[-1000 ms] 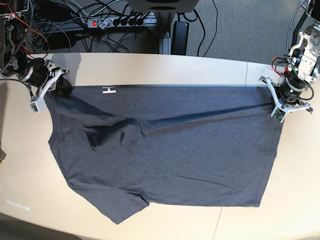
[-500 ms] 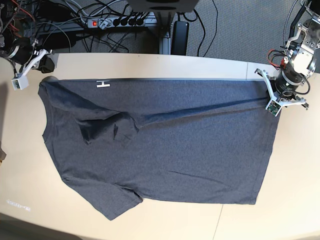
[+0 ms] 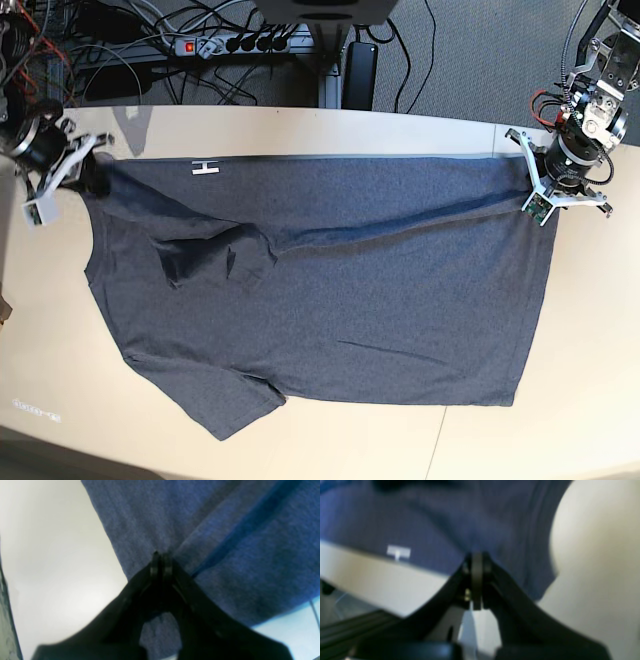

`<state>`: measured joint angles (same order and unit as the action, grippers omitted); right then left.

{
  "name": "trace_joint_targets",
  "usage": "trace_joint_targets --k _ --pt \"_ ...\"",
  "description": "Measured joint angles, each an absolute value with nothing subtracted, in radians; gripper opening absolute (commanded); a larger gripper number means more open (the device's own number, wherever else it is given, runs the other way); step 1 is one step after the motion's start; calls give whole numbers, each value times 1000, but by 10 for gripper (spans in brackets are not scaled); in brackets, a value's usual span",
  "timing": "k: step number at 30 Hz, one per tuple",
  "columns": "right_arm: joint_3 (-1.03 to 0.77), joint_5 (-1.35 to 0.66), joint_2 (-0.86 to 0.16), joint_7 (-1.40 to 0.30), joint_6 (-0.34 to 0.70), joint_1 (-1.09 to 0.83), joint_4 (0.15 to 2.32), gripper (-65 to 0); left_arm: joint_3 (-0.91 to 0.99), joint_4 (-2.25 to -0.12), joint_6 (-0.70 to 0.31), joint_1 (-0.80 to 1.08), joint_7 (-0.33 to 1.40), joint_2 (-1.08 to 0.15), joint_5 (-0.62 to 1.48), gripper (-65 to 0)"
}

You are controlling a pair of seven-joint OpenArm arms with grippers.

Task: Fold the T-shirt properly
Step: 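Hold the shirt edge with both grippers, keeping it taut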

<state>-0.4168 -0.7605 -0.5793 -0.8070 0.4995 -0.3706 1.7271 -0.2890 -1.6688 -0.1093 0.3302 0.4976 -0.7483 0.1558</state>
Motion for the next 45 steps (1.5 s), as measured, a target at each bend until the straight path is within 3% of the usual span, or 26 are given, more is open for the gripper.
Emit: trace_joint_targets --k 10,21,45 --pt "-367 -738 -579 -787 500 -200 1508 -650 -292 -1669 -109 333 455 -748 159 -637" --pt "-264 -733 -581 -762 499 -169 1389 -650 -294 -1669 -111 316 448 -748 139 -637" --pt "-354 -793 -582 -722 498 -433 1441 -650 -291 -1672 -102 369 449 -749 71 -637"
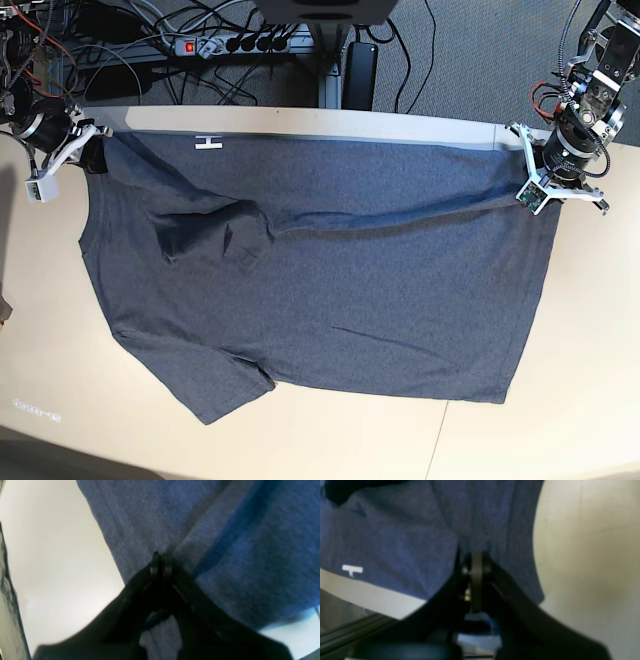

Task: Fold the T-shirt properly
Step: 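Hold the shirt edge with both grippers, keeping it taut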

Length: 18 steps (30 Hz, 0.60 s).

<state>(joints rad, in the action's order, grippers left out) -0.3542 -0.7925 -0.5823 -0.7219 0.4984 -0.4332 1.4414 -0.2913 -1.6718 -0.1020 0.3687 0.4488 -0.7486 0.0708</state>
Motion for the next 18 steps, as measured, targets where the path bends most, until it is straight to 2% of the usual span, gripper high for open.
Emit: trace_joint_targets --k 13,18 --pt "-357 -794 -584 -718 498 -474 1459 -650 -287 -1681 -96 427 428 -751 71 -637" --pt "-358 -796 -584 -715 498 -479 1459 -650 -274 -1679 -93 430 372 -751 73 -637"
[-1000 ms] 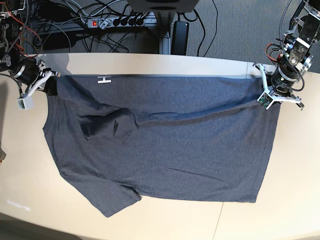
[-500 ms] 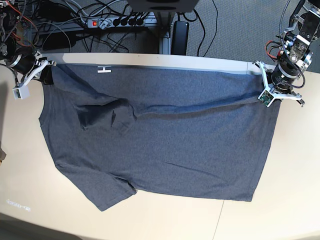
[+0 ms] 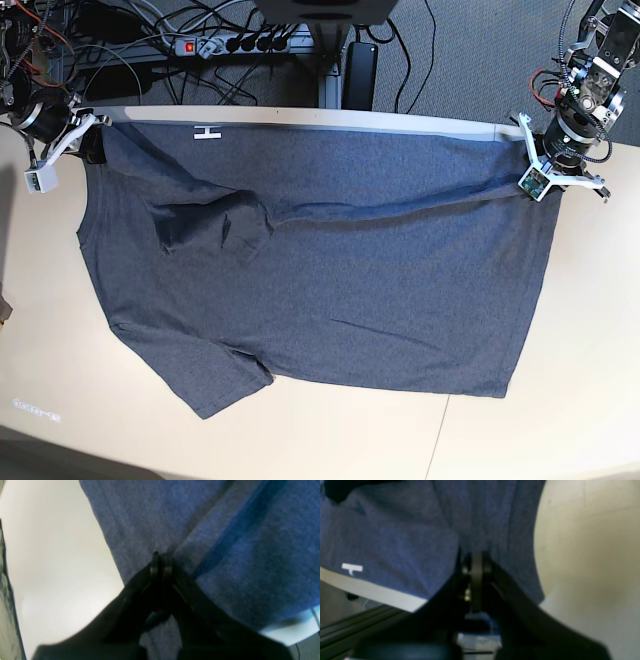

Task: Fold the T-shirt properly
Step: 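Hold the shirt edge with both grippers, keeping it taut, then release with the left gripper and move it to the shirt's hem corner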

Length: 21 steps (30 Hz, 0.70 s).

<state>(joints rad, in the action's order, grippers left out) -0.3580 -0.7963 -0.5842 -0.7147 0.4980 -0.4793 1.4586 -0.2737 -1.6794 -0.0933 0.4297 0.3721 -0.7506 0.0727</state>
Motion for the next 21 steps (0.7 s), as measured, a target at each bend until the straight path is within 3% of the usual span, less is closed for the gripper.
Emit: trace_joint_targets --k 10,13,17,21 --pt "-358 -793 -585 -707 498 -479 1459 -650 -151 -1673 -100 324 370 -743 233 -636" --pt "-358 -793 -585 -707 498 -479 1459 -650 -117 -1673 -159 277 373 -742 316 -631" --pt "-358 -793 -585 -707 498 -479 1459 -650 -103 -1673 -188 196 375 -742 411 -571" --pt "-358 -793 -585 -707 498 -479 1460 -650 -104 -1655 -187 114 368 -728 458 -571"
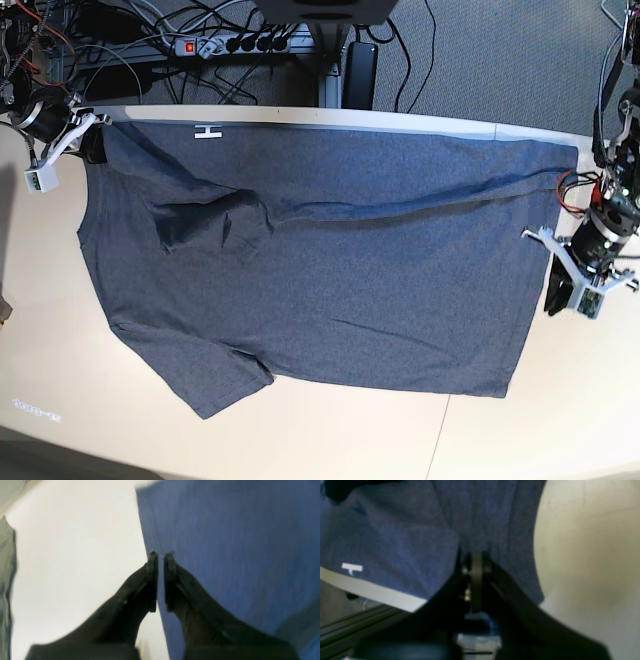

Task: Fold the T-shirt properly
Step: 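Release with the left gripper and move it to the shirt's hem corner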

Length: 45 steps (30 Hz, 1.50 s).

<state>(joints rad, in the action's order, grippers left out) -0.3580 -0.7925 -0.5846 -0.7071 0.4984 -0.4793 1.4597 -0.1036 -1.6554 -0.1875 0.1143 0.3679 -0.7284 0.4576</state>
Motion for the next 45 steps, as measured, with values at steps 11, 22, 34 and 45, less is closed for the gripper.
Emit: trace_joint_targets --k 11,22,34,45 --pt "-358 -755 -585 -700 503 -473 1461 -650 -105 -1222 -187 -81 270 -657 475 -547" --pt "-358 -755 -585 -699 505 -473 1461 -650 -105 -1202 -63 -97 213 -658 313 -546" --pt "-358 -755 -585 -701 505 -467 1461 -650 -105 -1205 -233 -110 350 -657 476 -286" --pt "-358 -755 -585 -703 505 -465 1460 -650 -104 -746 -558 -396 485 -610 832 -286"
